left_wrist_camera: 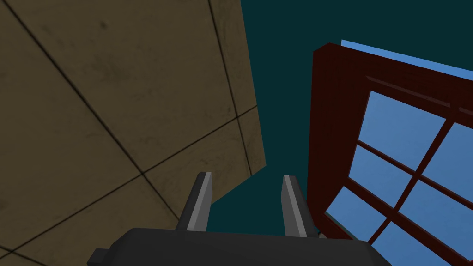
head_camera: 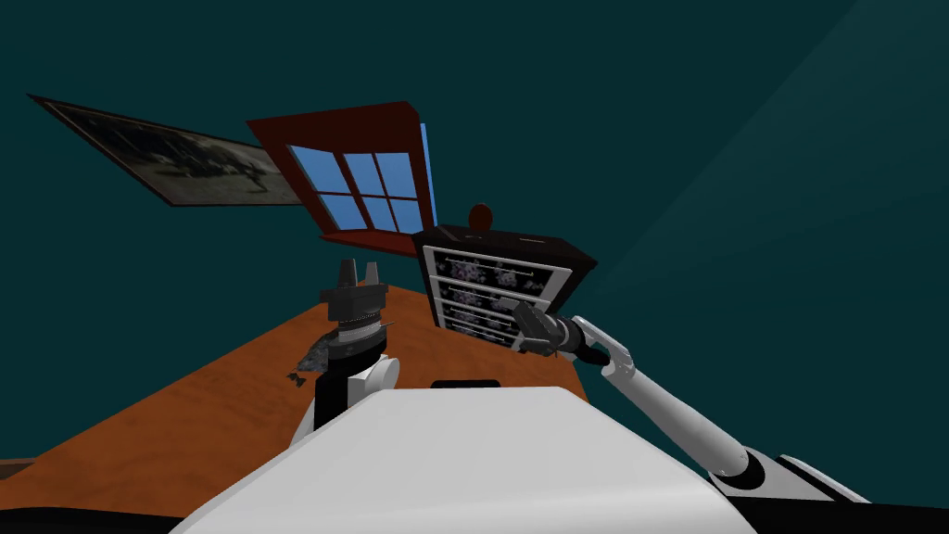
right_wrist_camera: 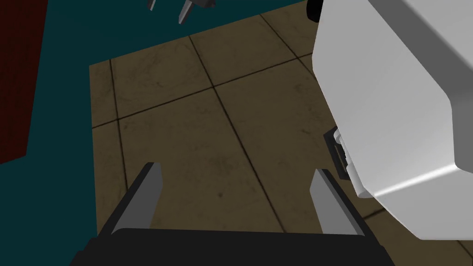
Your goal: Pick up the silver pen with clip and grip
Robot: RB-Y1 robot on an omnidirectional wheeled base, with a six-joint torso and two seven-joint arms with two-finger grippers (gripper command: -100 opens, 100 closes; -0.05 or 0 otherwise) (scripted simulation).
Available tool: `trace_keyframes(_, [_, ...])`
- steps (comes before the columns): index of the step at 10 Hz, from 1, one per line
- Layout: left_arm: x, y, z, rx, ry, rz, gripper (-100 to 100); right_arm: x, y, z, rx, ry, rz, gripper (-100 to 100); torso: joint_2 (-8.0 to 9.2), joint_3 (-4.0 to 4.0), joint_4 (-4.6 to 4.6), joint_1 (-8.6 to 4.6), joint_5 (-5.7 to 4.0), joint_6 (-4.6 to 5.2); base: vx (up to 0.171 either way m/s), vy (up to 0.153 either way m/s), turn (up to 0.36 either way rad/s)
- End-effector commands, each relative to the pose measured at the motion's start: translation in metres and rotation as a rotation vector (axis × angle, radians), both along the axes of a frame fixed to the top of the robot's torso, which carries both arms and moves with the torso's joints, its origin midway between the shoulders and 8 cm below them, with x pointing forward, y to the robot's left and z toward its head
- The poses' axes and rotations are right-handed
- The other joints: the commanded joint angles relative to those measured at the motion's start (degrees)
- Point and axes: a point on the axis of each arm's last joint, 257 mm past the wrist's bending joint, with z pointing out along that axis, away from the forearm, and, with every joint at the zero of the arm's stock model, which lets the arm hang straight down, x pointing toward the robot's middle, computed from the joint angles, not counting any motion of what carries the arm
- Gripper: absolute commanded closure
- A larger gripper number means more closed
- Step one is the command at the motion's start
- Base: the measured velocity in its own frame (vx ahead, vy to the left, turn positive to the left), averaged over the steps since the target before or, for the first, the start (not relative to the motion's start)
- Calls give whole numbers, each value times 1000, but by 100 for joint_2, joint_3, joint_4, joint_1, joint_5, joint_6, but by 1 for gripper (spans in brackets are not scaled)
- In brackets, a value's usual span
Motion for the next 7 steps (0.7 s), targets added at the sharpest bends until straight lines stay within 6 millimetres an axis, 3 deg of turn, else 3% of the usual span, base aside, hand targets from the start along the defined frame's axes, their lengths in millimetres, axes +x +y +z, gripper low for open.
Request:
trace_keyframes(1, [0,0,0,0,0,0,0,-1,-1,-6,-37,-3,11,-100,0,0,0,0,0,0,-34,-13,-8])
trace_keyframes(7, [0,0,0,0,0,0,0,-5,-14,-38,-249,-37,96,-100,-12,-7,-3,7,2,1,-49,-7,64])
